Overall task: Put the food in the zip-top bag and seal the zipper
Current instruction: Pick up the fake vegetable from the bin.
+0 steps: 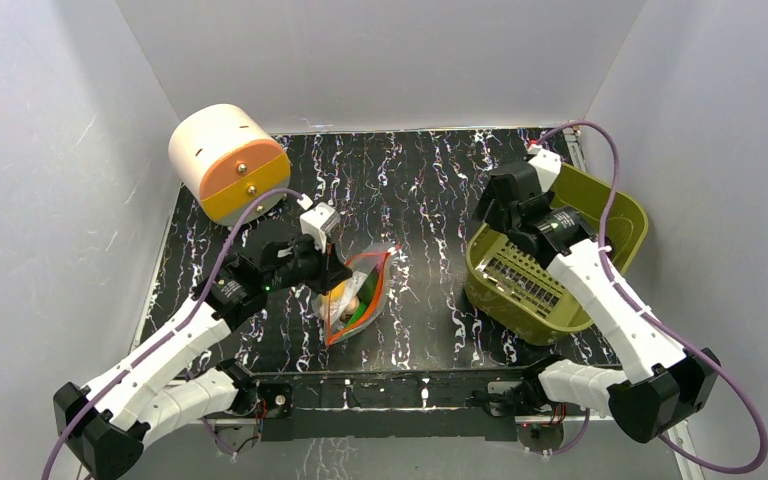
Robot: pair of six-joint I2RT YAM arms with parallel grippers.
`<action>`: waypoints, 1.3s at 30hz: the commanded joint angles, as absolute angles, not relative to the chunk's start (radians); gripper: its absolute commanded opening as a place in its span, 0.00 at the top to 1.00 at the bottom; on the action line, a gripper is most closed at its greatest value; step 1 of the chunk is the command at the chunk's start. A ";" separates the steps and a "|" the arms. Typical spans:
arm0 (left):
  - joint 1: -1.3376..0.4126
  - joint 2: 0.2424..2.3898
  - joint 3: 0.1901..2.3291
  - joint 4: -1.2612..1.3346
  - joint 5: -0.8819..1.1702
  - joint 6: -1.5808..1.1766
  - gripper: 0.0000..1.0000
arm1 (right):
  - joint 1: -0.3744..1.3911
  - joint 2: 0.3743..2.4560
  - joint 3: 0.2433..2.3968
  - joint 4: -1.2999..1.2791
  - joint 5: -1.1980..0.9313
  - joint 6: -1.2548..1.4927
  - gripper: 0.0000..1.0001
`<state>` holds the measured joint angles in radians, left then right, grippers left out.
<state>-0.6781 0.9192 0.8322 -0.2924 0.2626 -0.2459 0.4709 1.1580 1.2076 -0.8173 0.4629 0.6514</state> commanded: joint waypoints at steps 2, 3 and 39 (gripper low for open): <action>-0.682 0.842 0.773 -0.257 0.300 -0.223 1.00 | 0.377 1.135 1.196 -0.863 0.521 0.699 0.34; -0.683 0.830 0.761 -0.245 0.301 -0.224 1.00 | 0.364 1.131 1.190 -0.868 0.539 0.710 0.34; -0.683 0.934 0.845 -0.267 0.063 -0.456 1.00 | -0.307 1.379 0.951 -0.291 0.459 0.172 0.38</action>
<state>-0.6781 0.9051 0.7296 -0.2432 0.1635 -0.3500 -0.2947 1.3678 0.9333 -0.4793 0.5091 0.3508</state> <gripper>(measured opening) 0.009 0.621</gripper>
